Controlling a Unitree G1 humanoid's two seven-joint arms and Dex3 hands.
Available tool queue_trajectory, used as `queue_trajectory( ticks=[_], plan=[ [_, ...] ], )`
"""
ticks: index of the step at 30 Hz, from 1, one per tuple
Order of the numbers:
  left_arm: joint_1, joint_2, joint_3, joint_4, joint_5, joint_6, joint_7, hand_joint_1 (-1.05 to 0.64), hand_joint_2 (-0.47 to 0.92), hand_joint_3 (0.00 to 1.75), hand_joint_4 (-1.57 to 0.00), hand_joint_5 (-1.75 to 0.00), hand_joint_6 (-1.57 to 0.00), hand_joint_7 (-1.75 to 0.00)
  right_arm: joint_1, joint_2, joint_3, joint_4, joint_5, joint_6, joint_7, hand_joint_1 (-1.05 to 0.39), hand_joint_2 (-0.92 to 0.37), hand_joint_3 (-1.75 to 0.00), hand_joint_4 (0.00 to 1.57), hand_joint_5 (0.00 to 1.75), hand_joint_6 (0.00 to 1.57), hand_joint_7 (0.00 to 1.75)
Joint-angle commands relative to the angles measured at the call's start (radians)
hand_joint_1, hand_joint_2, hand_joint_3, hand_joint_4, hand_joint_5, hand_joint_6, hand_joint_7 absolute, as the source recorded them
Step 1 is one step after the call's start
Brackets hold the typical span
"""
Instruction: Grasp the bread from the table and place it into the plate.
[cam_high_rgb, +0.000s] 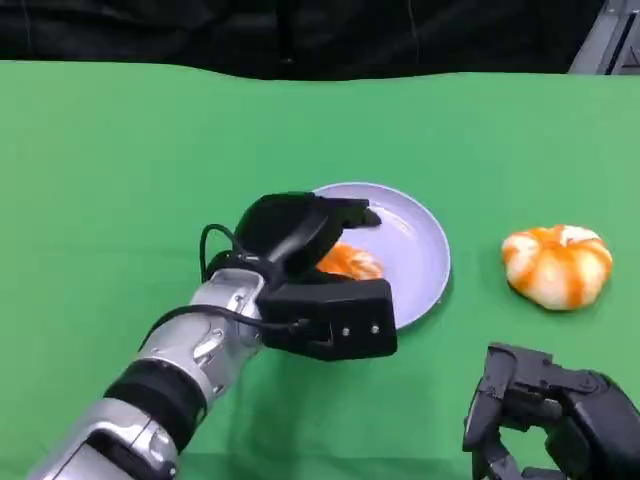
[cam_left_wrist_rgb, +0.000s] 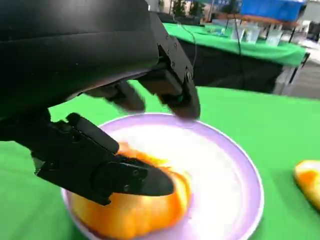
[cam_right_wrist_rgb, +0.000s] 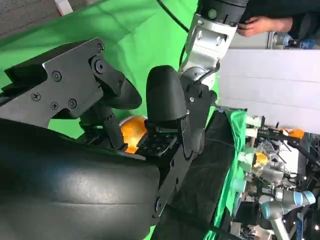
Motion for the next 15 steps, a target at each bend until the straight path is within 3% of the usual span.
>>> queue_trajectory(
  ticks=[1,4,10,15],
  plan=[
    [0.013,0.029,-0.028,-0.057,0.018,0.030,-0.053,-0.95,0.92,0.70,-0.02,0.00,-0.16,0.00,0.001,-0.005,-0.007,0.000,0.024,-0.001,0.003,-0.01,-0.63,-1.06,0.77,1.75,0.70,1.54],
    [0.029,0.043,-0.034,-0.105,0.016,0.034,-0.088,-1.01,0.92,0.75,0.00,0.00,-0.07,0.00,0.000,-0.006,-0.005,0.000,0.022,0.006,0.001,-0.01,-0.63,-1.06,0.77,1.75,0.70,1.54],
    [0.073,0.070,-0.023,-0.209,0.007,0.039,-0.129,-1.04,0.92,0.74,0.00,0.00,-0.05,0.00,-0.001,-0.007,0.000,-0.008,0.009,0.013,-0.004,-0.01,-0.63,-1.05,0.76,1.75,0.70,1.52],
    [0.142,0.108,0.020,-0.350,-0.045,0.042,-0.196,-0.93,0.92,0.66,0.00,0.00,-0.08,-0.01,-0.006,-0.005,0.002,-0.002,0.009,0.005,-0.005,-0.01,-0.63,-1.04,0.75,1.75,0.71,1.51]
  ],
)
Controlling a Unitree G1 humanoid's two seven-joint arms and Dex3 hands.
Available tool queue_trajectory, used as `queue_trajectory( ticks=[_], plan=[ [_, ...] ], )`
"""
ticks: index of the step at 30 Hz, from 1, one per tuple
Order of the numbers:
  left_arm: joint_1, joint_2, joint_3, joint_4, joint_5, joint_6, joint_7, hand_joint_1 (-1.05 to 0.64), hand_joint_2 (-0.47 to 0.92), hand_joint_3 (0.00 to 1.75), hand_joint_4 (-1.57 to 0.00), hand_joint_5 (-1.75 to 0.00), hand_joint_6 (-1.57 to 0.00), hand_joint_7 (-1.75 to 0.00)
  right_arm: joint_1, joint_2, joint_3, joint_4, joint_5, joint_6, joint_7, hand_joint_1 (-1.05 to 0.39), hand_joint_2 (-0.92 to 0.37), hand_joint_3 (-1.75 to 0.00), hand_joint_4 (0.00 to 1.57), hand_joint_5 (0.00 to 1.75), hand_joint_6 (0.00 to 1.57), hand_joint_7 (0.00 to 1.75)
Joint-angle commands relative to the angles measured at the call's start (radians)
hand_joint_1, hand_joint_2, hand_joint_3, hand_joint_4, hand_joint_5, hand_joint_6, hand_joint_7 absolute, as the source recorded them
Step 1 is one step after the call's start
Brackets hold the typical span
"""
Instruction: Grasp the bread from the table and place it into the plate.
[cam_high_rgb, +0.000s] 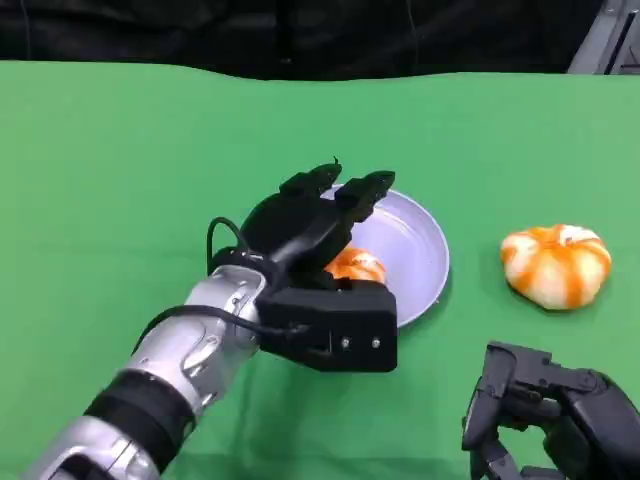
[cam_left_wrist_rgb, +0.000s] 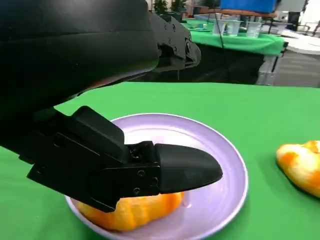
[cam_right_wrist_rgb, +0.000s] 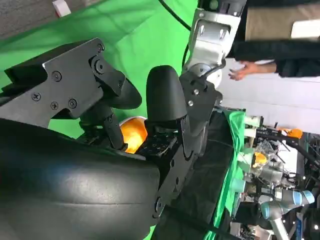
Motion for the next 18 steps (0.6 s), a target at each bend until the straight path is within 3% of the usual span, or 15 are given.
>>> queue_trajectory(
  ticks=[1,4,5,6,7,8,10,11,12,14,18],
  plan=[
    [0.058,0.045,0.041,-0.112,-0.047,0.009,-0.066,-0.91,0.92,0.64,0.00,0.00,-0.08,-0.01,-0.002,-0.005,-0.003,-0.002,-0.001,0.001,-0.007,-0.01,-0.63,-1.04,0.75,1.75,0.71,1.51],
    [0.096,0.047,0.076,-0.174,-0.100,0.015,-0.099,-0.89,0.92,0.62,0.00,0.00,-0.08,-0.01,-0.004,-0.005,-0.003,-0.002,0.000,0.005,-0.008,-0.01,-0.63,-1.04,0.75,1.75,0.71,1.51],
    [0.119,0.047,0.102,-0.210,-0.139,0.016,-0.116,-0.64,0.92,0.43,0.00,0.00,-0.16,-0.03,-0.005,-0.004,-0.003,-0.003,0.000,0.009,-0.009,-0.02,-0.63,-1.03,0.75,1.75,0.71,1.51],
    [0.136,0.047,0.119,-0.236,-0.166,0.018,-0.130,-0.55,0.92,0.36,0.00,0.00,-0.19,-0.03,-0.006,-0.004,-0.003,-0.003,0.000,0.011,-0.010,-0.02,-0.63,-1.03,0.75,1.75,0.72,1.51],
    [0.216,0.010,0.226,-0.341,-0.358,0.058,-0.184,-0.50,0.92,0.32,0.00,0.00,-0.21,-0.03,-0.013,-0.002,-0.004,0.005,0.004,0.010,-0.009,-0.02,-0.63,-1.03,0.75,1.75,0.72,1.51],
    [0.272,-0.017,0.301,-0.414,-0.494,0.091,-0.224,-0.16,0.90,0.58,-0.18,-0.05,-0.36,-0.05,-0.018,-0.001,-0.005,0.012,0.006,0.009,-0.009,-0.02,-0.63,-1.03,0.75,1.75,0.72,1.50],
    [0.352,-0.049,0.416,-0.534,-0.707,0.168,-0.285,0.02,0.87,0.76,-0.29,-0.05,-0.45,-0.04,-0.028,0.000,-0.006,0.022,0.010,0.011,-0.008,-0.03,-0.64,-1.03,0.75,1.75,0.72,1.50],
    [0.371,-0.052,0.446,-0.571,-0.767,0.204,-0.303,0.03,0.81,0.85,-0.60,-0.19,-0.67,-0.11,-0.032,0.000,-0.006,0.025,0.010,0.014,-0.008,-0.03,-0.64,-1.02,0.75,1.75,0.72,1.50],
    [0.385,-0.053,0.467,-0.600,-0.810,0.233,-0.316,0.03,0.79,0.90,-0.71,-0.23,-0.74,-0.13,-0.035,0.000,-0.006,0.027,0.011,0.016,-0.008,-0.03,-0.64,-1.02,0.75,1.75,0.72,1.50],
    [0.396,-0.050,0.480,-0.633,-0.845,0.270,-0.328,0.04,0.76,0.94,-0.81,-0.26,-0.81,-0.14,-0.037,0.000,-0.006,0.029,0.011,0.016,-0.008,-0.03,-0.64,-1.02,0.75,1.75,0.72,1.50],
    [0.405,-0.046,0.487,-0.675,-0.867,0.325,-0.338,0.04,0.75,0.96,-0.84,-0.25,-0.83,-0.13,-0.038,0.000,-0.006,0.030,0.012,0.017,-0.008,-0.03,-0.65,-1.01,0.75,1.75,0.72,1.50]
  ],
)
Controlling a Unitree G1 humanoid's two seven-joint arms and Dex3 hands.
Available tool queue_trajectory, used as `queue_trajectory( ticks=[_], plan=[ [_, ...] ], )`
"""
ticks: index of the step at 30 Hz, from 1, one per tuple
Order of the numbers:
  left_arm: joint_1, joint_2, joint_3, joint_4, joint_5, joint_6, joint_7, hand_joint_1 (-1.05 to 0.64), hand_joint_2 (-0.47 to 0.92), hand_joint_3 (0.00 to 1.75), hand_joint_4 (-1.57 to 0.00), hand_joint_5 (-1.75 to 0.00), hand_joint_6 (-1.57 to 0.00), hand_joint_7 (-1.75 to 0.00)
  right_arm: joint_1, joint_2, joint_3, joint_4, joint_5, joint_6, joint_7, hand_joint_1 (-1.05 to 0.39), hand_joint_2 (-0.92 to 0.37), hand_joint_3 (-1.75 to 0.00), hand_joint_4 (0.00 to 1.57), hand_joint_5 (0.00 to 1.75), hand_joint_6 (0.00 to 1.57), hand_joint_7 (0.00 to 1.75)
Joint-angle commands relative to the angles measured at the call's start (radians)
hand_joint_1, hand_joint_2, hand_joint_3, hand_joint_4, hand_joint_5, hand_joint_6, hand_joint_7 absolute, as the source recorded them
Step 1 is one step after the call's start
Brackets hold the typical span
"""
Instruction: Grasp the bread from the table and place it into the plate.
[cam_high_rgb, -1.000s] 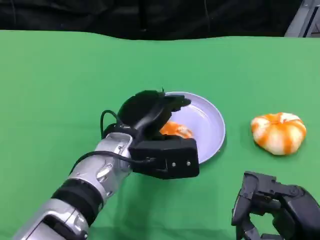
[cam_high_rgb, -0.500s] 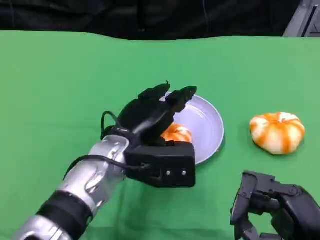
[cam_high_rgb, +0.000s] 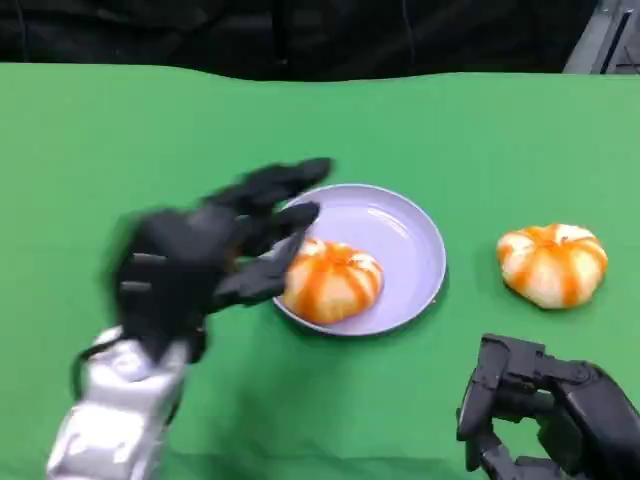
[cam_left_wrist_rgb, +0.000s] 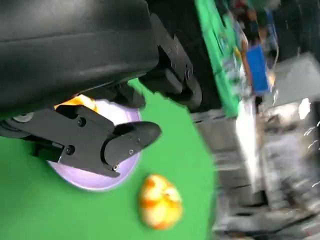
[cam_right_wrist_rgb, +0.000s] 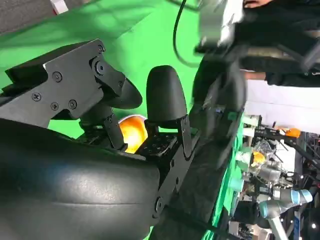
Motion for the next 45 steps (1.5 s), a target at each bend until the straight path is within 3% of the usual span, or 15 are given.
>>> queue_trajectory(
  ticks=[1,2,3,5,6,10,16,20,28,45],
  plan=[
    [0.052,0.032,0.073,-0.111,-0.120,0.121,-0.051,0.04,0.75,0.96,-0.84,-0.25,-0.84,-0.13,-0.014,-0.002,-0.011,0.014,0.011,0.008,-0.005,-0.03,-0.65,-1.01,0.75,1.75,0.72,1.50],
    [0.083,0.049,0.116,-0.160,-0.195,0.180,-0.077,-0.01,0.66,1.16,-0.94,-1.09,-0.93,-0.86,-0.022,0.000,-0.013,0.023,0.012,0.011,-0.006,-0.02,-0.65,-1.00,0.75,1.75,0.72,1.49],
    [0.103,0.062,0.146,-0.196,-0.248,0.227,-0.094,-0.02,0.63,1.23,-0.95,-1.41,-0.89,-1.22,-0.027,0.002,-0.014,0.030,0.013,0.013,-0.007,-0.02,-0.65,-1.00,0.75,1.75,0.72,1.49],
    [0.290,0.136,0.247,-0.299,-0.404,0.316,-0.205,-0.01,0.60,1.29,-0.95,-1.68,-0.80,-1.61,-0.072,0.002,-0.032,0.098,0.021,-0.008,0.001,-0.01,-0.66,-0.99,0.74,1.75,0.72,1.48],
    [0.352,0.157,0.277,-0.321,-0.454,0.330,-0.251,0.00,0.60,1.29,-0.95,-1.71,-0.78,-1.68,-0.088,0.000,-0.039,0.124,0.023,-0.020,0.005,0.00,-0.66,-0.99,0.73,1.75,0.72,1.48],
    [0.457,0.177,0.315,-0.301,-0.523,0.288,-0.364,-0.01,0.61,1.29,-0.95,-1.74,-0.75,-1.74,-0.120,-0.007,-0.064,0.181,0.027,-0.044,0.018,0.00,-0.66,-0.97,0.73,1.75,0.73,1.46],
    [0.485,0.179,0.348,-0.218,-0.540,0.192,-0.466,-0.03,0.56,1.33,-0.97,-1.75,-0.79,-1.75,-0.142,-0.019,-0.091,0.237,0.032,-0.092,0.040,0.01,-0.63,-1.00,0.75,1.75,0.75,1.45],
    [0.482,0.182,0.354,-0.200,-0.542,0.171,-0.477,-0.05,0.58,1.29,-0.98,-1.75,-0.78,-1.75,-0.144,-0.019,-0.094,0.250,0.031,-0.110,0.044,0.01,-0.61,-1.05,0.75,1.75,0.76,1.45],
    [0.481,0.180,0.344,-0.180,-0.525,0.131,-0.494,-0.02,0.62,1.22,-0.96,-1.75,-0.77,-1.75,-0.119,-0.020,-0.098,0.201,0.056,-0.066,0.048,0.03,-0.58,-1.11,0.76,1.75,0.77,1.46],
    [0.465,0.197,0.349,-0.187,-0.527,0.168,-0.452,-0.01,0.60,1.24,-0.97,-1.75,-0.77,-1.75,-0.108,-0.023,-0.098,0.172,0.055,-0.047,0.048,0.03,-0.59,-1.12,0.77,1.75,0.77,1.48]
  ],
)
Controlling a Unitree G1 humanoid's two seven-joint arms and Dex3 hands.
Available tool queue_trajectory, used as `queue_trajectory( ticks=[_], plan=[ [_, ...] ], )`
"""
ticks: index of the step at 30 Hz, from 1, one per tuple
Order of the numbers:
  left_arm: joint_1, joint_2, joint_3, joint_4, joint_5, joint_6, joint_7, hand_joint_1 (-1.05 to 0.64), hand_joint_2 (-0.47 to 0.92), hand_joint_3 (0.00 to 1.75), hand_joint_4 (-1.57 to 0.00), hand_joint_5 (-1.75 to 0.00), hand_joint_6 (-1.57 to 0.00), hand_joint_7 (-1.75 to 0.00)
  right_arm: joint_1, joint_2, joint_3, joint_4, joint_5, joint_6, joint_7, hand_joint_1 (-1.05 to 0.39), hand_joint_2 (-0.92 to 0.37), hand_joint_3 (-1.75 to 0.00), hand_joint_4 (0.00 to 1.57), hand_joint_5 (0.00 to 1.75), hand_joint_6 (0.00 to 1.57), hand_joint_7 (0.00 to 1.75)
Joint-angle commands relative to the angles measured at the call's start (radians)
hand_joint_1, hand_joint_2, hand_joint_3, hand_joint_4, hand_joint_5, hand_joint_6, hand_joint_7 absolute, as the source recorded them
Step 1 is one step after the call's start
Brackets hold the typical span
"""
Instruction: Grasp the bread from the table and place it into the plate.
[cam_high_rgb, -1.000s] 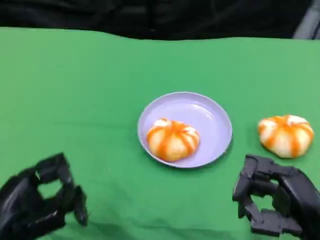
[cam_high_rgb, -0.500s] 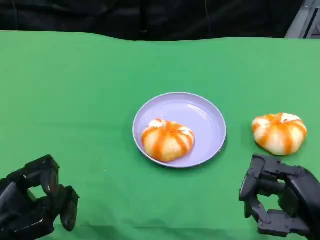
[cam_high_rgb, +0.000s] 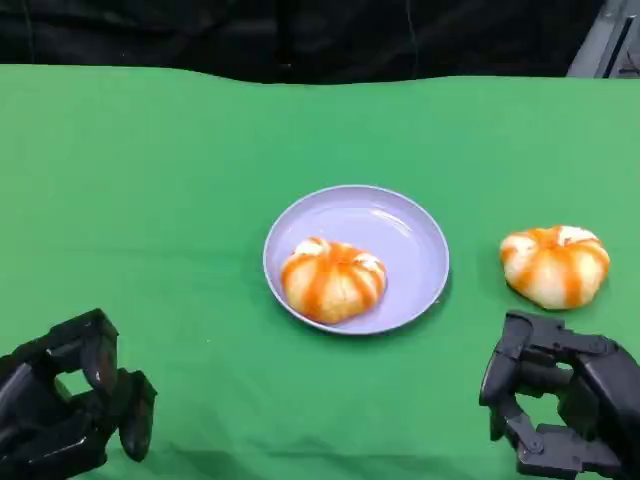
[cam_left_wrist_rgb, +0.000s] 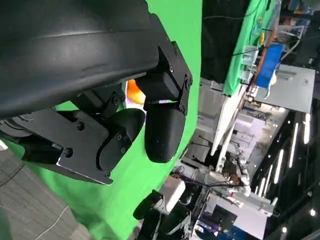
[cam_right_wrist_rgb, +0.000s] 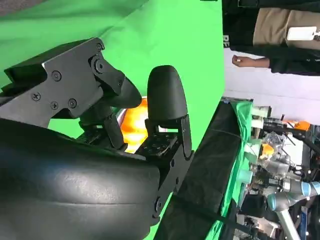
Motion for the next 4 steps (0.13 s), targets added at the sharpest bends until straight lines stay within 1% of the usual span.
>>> queue_trajectory(
  ticks=[1,4],
  plan=[
    [-0.006,0.022,0.008,-0.011,0.009,0.010,0.026,-0.01,0.60,1.24,-0.97,-1.75,-0.77,-1.75,0.007,-0.013,-0.014,-0.018,0.012,0.012,0.000,0.03,-0.59,-1.12,0.77,1.75,0.77,1.48],
    [-0.007,0.023,0.008,-0.009,0.009,0.005,0.026,-0.01,0.61,1.24,-0.98,-1.75,-0.77,-1.75,0.007,-0.012,-0.014,-0.015,0.008,0.005,-0.001,0.03,-0.59,-1.11,0.77,1.75,0.76,1.48]
  ],
)
